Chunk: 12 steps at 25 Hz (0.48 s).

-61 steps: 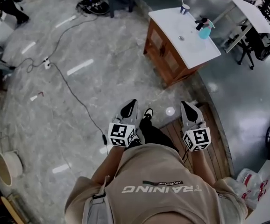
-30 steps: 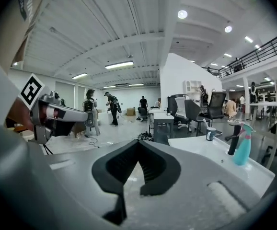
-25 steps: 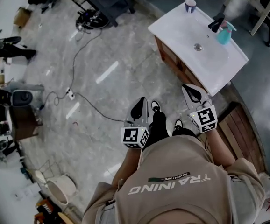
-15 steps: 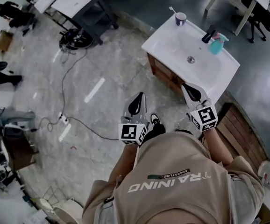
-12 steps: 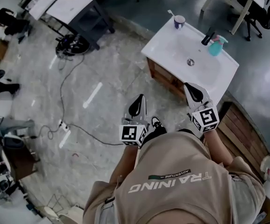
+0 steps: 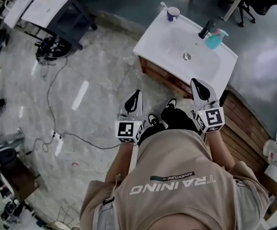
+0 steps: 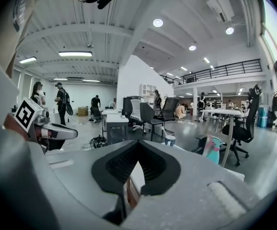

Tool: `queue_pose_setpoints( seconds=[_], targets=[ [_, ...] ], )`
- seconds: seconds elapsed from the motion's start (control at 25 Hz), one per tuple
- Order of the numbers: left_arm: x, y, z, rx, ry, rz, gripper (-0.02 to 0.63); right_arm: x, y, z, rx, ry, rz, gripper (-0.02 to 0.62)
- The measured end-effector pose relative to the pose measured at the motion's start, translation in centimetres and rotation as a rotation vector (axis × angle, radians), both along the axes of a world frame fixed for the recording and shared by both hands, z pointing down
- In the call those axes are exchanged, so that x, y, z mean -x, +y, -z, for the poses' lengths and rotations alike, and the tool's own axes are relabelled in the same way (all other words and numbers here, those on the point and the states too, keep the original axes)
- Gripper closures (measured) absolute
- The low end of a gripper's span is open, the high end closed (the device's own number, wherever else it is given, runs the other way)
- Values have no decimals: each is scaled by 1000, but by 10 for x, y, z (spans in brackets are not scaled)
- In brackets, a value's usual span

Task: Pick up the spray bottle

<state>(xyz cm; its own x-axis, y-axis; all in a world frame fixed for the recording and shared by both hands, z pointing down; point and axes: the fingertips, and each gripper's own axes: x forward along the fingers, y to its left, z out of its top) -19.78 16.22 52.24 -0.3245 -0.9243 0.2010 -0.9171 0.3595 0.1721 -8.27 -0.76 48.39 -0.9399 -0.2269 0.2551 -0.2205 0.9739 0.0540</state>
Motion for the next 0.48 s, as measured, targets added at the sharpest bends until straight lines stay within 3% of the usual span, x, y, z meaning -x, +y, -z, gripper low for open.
queue_pose_setpoints(
  seconds=[0.24, 0.48],
  targets=[
    [15, -45, 5, 15, -1, -39, 592, 8, -39, -18, 37, 4, -70, 594],
    [44, -88, 12, 81, -45, -84, 592, 63, -76, -31, 78, -41, -46, 594]
  ],
)
